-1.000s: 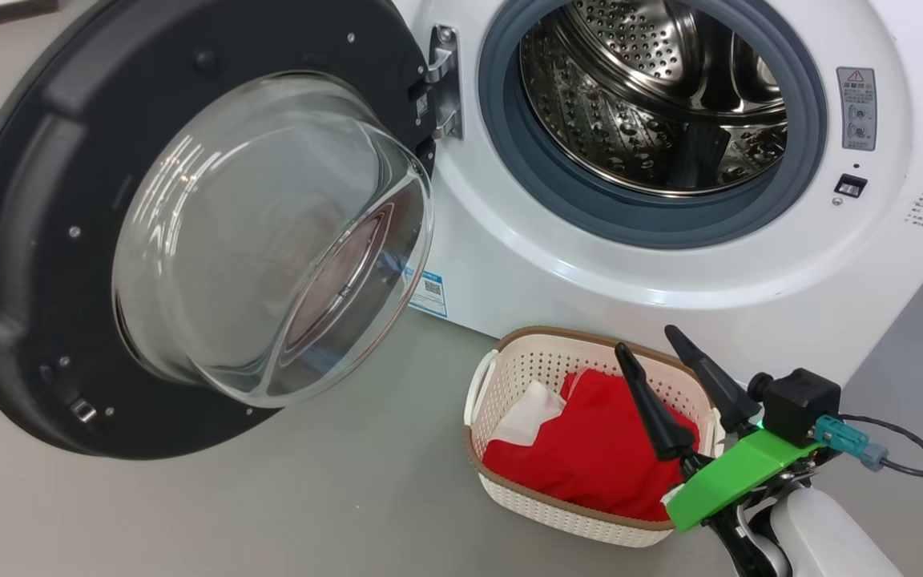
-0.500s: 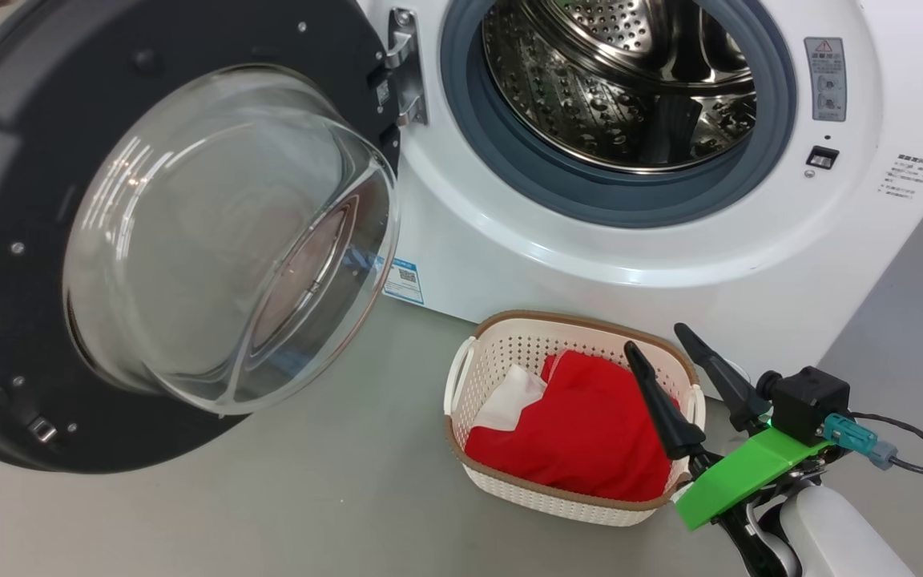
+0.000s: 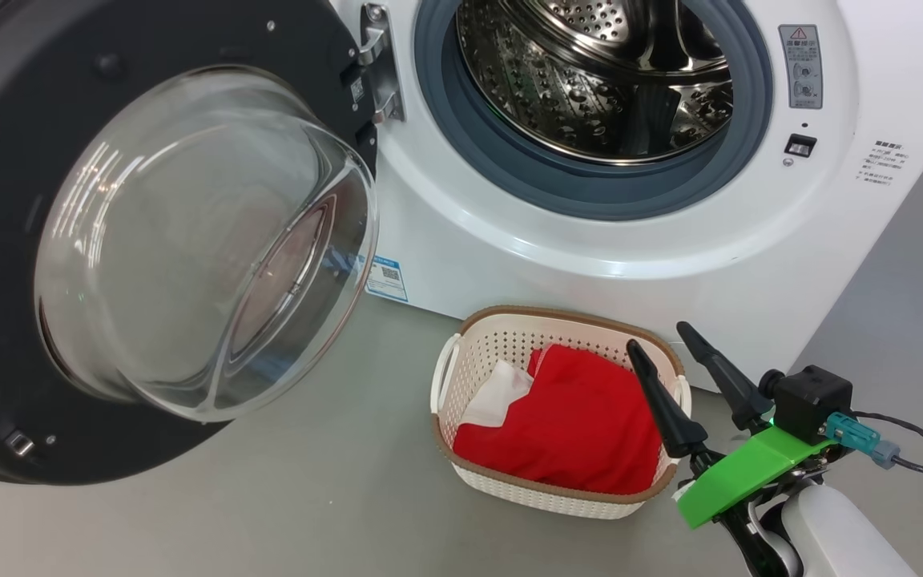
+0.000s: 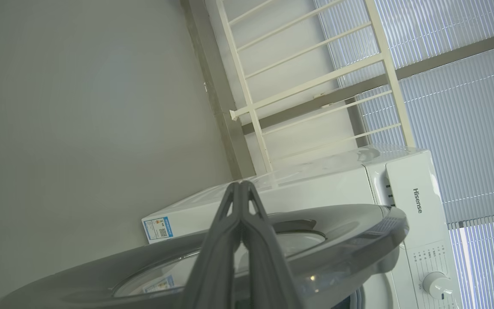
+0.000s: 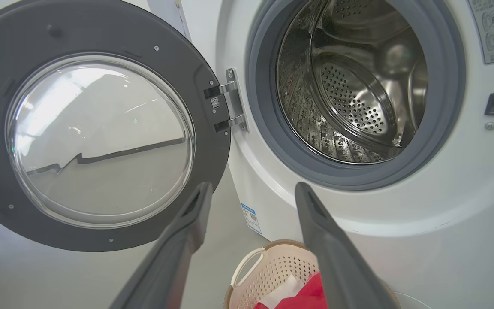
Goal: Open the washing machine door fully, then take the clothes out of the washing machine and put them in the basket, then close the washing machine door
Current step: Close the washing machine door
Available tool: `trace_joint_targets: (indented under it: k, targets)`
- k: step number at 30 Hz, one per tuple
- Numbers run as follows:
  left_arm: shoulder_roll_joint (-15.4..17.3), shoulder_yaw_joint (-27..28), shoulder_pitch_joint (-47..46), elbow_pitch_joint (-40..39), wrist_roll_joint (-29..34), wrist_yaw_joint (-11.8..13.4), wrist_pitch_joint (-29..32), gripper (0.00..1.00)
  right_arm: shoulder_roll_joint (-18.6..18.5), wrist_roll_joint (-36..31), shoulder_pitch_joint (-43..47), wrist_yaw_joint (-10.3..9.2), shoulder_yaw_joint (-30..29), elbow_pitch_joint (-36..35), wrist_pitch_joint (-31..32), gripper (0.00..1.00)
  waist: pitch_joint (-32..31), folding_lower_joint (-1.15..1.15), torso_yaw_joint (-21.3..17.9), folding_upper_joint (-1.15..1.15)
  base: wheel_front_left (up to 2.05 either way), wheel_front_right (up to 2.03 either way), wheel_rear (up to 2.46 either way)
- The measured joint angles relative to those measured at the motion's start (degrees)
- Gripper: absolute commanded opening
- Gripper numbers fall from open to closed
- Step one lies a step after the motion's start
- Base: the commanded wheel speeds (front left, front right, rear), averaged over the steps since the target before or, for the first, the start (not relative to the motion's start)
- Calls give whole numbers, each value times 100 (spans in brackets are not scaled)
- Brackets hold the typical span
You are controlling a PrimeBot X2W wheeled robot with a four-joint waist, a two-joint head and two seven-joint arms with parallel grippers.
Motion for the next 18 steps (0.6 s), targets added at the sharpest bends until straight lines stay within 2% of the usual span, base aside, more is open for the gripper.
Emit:
trace_joint_targets:
  k: [10,18]
  targets:
    - [-168,-179,5,-44,-9,-1,366,0,42,0,1,0,4,3,0,100,-82,0,-43,0,0,0,0]
    - [-149,-227,127,-431,-162,1,790,0,78,0,3,0,29,9,0,100,-167,0,-95,0,0,0,0]
